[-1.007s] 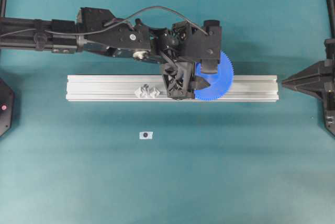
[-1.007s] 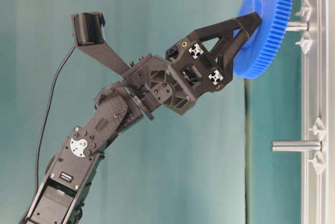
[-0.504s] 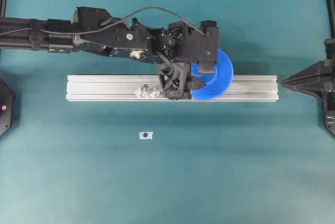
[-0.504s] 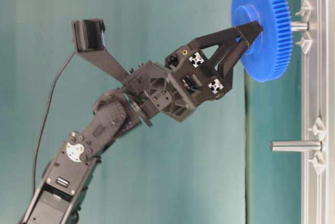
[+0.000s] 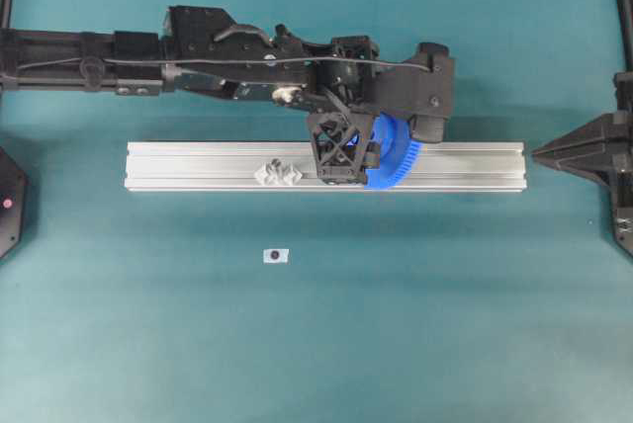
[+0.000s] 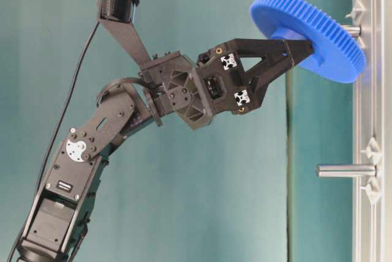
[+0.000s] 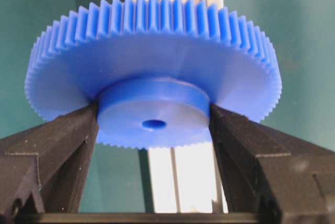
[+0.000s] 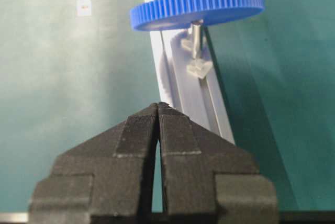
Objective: Find the location of the shaft and insert the large gear.
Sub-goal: 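Align the gear's bore above the right metal shaft with the left gripper, then lower the blue gear onto the right shaft with the left gripper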
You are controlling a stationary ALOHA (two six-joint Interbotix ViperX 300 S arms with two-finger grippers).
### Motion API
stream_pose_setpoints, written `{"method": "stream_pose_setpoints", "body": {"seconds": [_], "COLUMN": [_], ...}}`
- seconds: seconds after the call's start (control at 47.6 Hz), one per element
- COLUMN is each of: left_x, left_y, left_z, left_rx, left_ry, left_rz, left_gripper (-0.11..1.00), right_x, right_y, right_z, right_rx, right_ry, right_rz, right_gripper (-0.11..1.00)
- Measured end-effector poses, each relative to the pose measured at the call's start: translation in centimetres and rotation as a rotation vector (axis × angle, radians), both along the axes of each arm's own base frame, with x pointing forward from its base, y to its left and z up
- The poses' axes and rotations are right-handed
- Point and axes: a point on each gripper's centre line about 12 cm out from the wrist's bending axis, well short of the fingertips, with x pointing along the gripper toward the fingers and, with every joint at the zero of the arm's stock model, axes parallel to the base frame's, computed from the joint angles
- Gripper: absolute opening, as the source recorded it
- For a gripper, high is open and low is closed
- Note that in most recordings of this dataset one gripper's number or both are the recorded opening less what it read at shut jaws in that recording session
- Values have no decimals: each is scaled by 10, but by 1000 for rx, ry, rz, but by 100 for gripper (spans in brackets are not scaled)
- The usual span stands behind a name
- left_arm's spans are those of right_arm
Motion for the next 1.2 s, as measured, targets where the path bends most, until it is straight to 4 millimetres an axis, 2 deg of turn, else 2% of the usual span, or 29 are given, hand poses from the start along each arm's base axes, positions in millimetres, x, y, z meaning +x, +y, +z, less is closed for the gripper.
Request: {"method": "stream_pose_setpoints", "body": {"seconds": [0.315, 1.196], "left_x": [8, 17], "left_y": [0, 2], "left_z": [11, 9], "left_rx": [5, 12], "left_ry": [-30, -4], "left_rz": [-1, -15], "left_gripper": [72, 72], "right_x": [0, -1], "right_y": [0, 0], "right_z": [0, -2], "right_rx": [0, 0], "right_ry": [-2, 3], "right_rz": [0, 0], "right_gripper": [6, 6]}}
